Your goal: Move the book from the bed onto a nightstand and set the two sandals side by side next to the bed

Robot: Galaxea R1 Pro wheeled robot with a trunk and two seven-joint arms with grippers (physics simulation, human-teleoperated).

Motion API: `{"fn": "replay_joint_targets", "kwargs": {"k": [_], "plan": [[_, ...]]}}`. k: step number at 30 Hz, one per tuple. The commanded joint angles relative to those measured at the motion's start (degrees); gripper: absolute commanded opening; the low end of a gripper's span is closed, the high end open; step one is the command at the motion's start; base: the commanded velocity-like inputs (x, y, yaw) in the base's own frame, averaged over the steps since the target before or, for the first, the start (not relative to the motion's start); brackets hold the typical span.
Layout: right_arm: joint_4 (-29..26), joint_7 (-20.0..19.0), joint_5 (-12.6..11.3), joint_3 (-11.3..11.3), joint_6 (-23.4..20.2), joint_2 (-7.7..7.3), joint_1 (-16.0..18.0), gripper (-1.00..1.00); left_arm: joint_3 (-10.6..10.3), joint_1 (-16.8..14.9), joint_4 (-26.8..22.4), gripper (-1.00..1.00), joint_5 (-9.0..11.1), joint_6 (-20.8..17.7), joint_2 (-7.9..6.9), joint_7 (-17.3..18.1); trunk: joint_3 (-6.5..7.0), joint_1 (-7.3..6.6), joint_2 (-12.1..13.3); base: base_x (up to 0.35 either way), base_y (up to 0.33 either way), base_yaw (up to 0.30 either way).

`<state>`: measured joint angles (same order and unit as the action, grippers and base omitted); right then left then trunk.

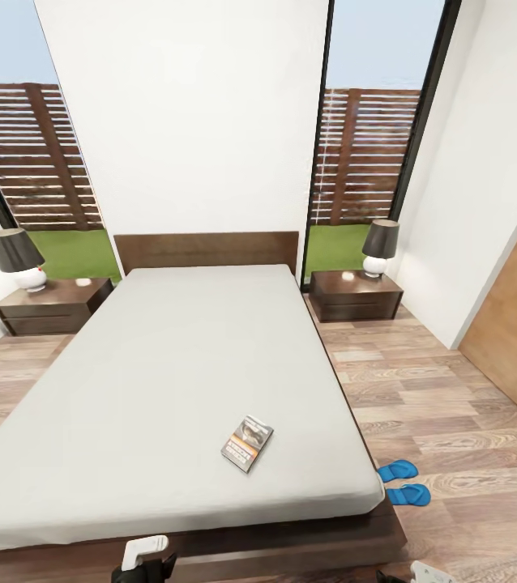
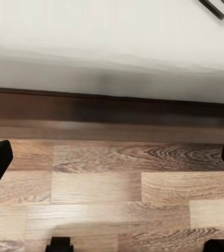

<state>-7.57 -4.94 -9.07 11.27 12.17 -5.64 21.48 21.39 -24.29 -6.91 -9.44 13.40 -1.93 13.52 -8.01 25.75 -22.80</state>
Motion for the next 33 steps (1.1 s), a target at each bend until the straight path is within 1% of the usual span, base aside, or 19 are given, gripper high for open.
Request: {"fn": "replay_joint_targets", "kwargs": {"k": [1, 4, 5, 8, 11, 12, 15, 16, 18, 19, 21, 22, 24, 25, 28, 30, 31, 32, 33], "plan": [[0.1, -0.5, -0.6, 0.2, 0.2, -0.01, 0.1, 1.0, 0.5, -0.1, 0.0, 1.0, -0.7, 0.3, -0.15, 0.5, -0.12, 0.03, -0.1, 0.0, 0.0, 0.0], [0.1, -0.5, -0.6, 0.2, 0.2, -0.02, 0.1, 1.0, 0.6, -0.1, -0.1, 1.0, -0.6, 0.2, -0.2, 2.0, -0.12, 0.03, -0.1, 0.0, 0.0, 0.0], [0.1, -0.5, -0.6, 0.2, 0.2, -0.03, 0.1, 1.0, 0.6, -0.1, -0.3, 1.0, -0.6, 0.2, -0.14, 3.6, -0.12, 0.03, -0.1, 0.0, 0.0, 0.0], [0.1, -0.5, -0.6, 0.2, 0.2, -0.03, 0.1, 1.0, 0.5, -0.2, -0.8, 1.0, -0.6, 0.0, -0.01, 6.9, -0.12, 0.03, -0.1, 0.0, 0.0, 0.0], [0.1, -0.5, -0.6, 0.2, 0.2, -0.01, 0.1, 1.0, 0.5, -0.5, -2.0, 1.0, -0.6, -1.0, 0.11, 9.4, -0.12, 0.03, -0.1, 0.0, 0.0, 0.0], [0.1, -0.5, -0.6, 0.2, 0.2, 0.0, 0.1, 1.0, 0.5, -0.7, -3.0, 1.0, -0.6, -2.3, 0.43, 10.2, -0.12, 0.03, -0.1, 0.0, 0.0, 0.0], [0.1, -0.5, -0.6, 0.2, 0.2, -0.01, 0.1, 1.0, 0.5, -1.0, -6.0, 1.0, -0.6, -5.8, 1.49, 10.9, -0.12, 0.03, -0.1, 0.0, 0.0, 0.0], [0.1, -0.5, -0.6, 0.2, 0.2, -0.02, 0.1, 1.0, 0.4, -1.5, -9.3, 1.0, -0.6, -9.3, 2.55, 11.1, -0.12, 0.03, -0.1, 0.0, 0.0, 0.0], [0.1, -0.5, -0.6, 0.2, 0.2, -0.01, 0.1, 1.0, 0.4, -2.0, -13.4, 1.0, -0.6, -13.4, 3.88, 11.3, -0.12, 0.03, -0.1, 0.0, 0.0, 0.0], [0.1, -0.5, -0.6, 0.2, 0.2, 0.0, 0.1, 1.0, 0.4, -2.4, -18.1, 1.0, -0.6, -17.7, 5.26, 11.4, -0.12, 0.03, -0.1, 0.0, 0.0, 0.0], [0.1, -0.5, -0.6, 0.2, 0.2, 0.0, 0.1, 1.0, 0.4, -2.7, -22.8, 1.0, -0.5, -21.8, 6.52, 11.5, -0.12, 0.03, -0.1, 0.0, 0.0, 0.0], [0.1, -0.5, -0.6, 0.2, 0.2, 0.01, 0.1, 1.0, 0.4, -2.9, -27.4, 1.0, -0.5, -25.7, 7.64, 11.5, -0.12, 0.03, -0.1, 0.0, 0.0, 0.0], [0.1, -0.5, -0.6, 0.2, 0.2, 0.01, 0.1, 1.0, 0.3, -3.2, -31.6, 1.0, -0.4, -29.2, 8.69, 11.6, -0.12, 0.03, -0.1, 0.0, 0.0, 0.0], [0.1, -0.5, -0.6, 0.2, 0.2, -0.01, 0.1, 1.0, 0.3, -3.6, -35.2, 1.0, -0.4, -32.3, 9.63, 11.6, -0.12, 0.03, -0.1, 0.0, 0.0, 0.0], [0.1, -0.5, -0.6, 0.2, 0.2, -0.03, 0.1, 1.0, 0.2, -5.0, -39.2, 1.0, -0.3, -36.3, 10.66, 11.7, -0.12, 0.03, -0.1, 0.0, 0.0, 0.0], [0.1, -0.5, -0.6, 0.2, 0.2, -0.01, 0.1, 1.0, 0.2, -6.5, -40.9, 1.0, -0.2, -38.6, 11.06, 11.7, -0.12, 0.03, -0.1, 0.0, 0.0, 0.0], [0.1, -0.5, -0.6, 0.2, 0.2, 0.0, 0.1, 1.0, 0.2, -8.5, -42.0, 1.0, 0.3, -40.9, 11.29, 11.7, -0.12, 0.03, -0.1, 0.0, 0.0, 0.0], [0.1, -0.5, -0.6, 0.2, 0.2, 0.0, 0.1, 1.0, 0.2, -9.5, -42.3, 1.0, 0.6, -42.0, 11.37, 11.7, -0.12, 0.03, -0.1, 0.0, 0.0, 0.0], [0.1, -0.5, -0.6, 0.2, 0.2, -0.01, 0.1, 1.0, 0.3, -13.9, -42.5, 1.0, 3.4, -46.2, 11.46, 11.6, -0.12, 0.03, -0.1, 0.0, 0.0, 0.0]]}}
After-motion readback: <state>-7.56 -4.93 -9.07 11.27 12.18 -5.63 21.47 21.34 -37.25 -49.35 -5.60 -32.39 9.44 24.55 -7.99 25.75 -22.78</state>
